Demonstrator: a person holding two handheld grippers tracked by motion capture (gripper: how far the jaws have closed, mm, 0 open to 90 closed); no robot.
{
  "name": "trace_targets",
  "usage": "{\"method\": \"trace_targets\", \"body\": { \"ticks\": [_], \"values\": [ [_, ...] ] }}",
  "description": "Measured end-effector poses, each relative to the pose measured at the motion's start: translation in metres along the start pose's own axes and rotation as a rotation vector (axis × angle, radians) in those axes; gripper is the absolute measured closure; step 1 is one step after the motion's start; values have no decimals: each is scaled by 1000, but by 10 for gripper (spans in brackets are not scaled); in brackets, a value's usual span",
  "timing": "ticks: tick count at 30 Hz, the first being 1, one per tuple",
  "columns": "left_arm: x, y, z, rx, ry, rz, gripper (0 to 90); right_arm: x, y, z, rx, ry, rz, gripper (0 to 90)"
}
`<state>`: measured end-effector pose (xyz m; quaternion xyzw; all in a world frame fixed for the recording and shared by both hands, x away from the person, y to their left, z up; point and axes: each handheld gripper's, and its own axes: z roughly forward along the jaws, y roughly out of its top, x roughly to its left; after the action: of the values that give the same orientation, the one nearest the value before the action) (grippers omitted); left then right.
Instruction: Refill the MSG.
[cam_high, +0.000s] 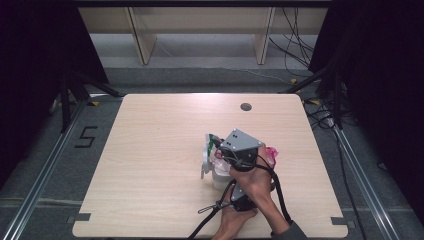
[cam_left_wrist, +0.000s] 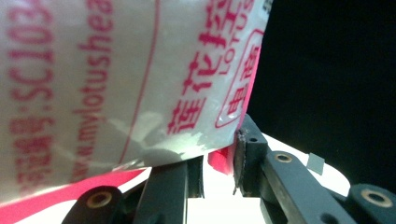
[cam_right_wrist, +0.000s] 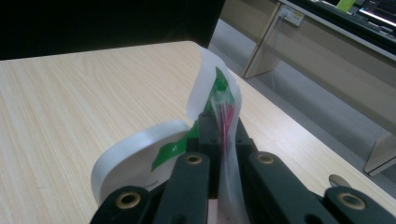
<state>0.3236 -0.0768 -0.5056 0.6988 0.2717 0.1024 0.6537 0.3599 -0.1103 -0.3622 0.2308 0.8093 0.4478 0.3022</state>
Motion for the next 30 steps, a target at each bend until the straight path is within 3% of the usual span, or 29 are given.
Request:
{"method": "trace_targets", "body": {
  "ticks": [1, 2, 13, 18, 20, 25, 30],
  "values": [
    [0, 1, -2, 26, 21, 7, 760, 0, 0, 0, 1, 1, -5, 892],
    [0, 0, 1, 2, 6, 5, 760, 0, 0, 1, 3, 0, -5, 892],
    [1, -1, 0, 14, 7, 6, 760, 0, -1, 2, 3, 5, -5, 893],
    [-1, 0, 0, -11, 4, -14, 760, 2, 2, 0, -7, 0, -3, 893],
    [1, -1, 0, 17, 8, 8, 760, 1, -1, 2, 6, 0, 5, 893],
    [-1, 0, 0, -15, 6, -18, 760, 1, 1, 0, -6, 3, -8, 892],
    [0, -1, 0, 0, 9, 0, 759, 0, -1, 1, -4, 4, -1, 893]
  ]
}}
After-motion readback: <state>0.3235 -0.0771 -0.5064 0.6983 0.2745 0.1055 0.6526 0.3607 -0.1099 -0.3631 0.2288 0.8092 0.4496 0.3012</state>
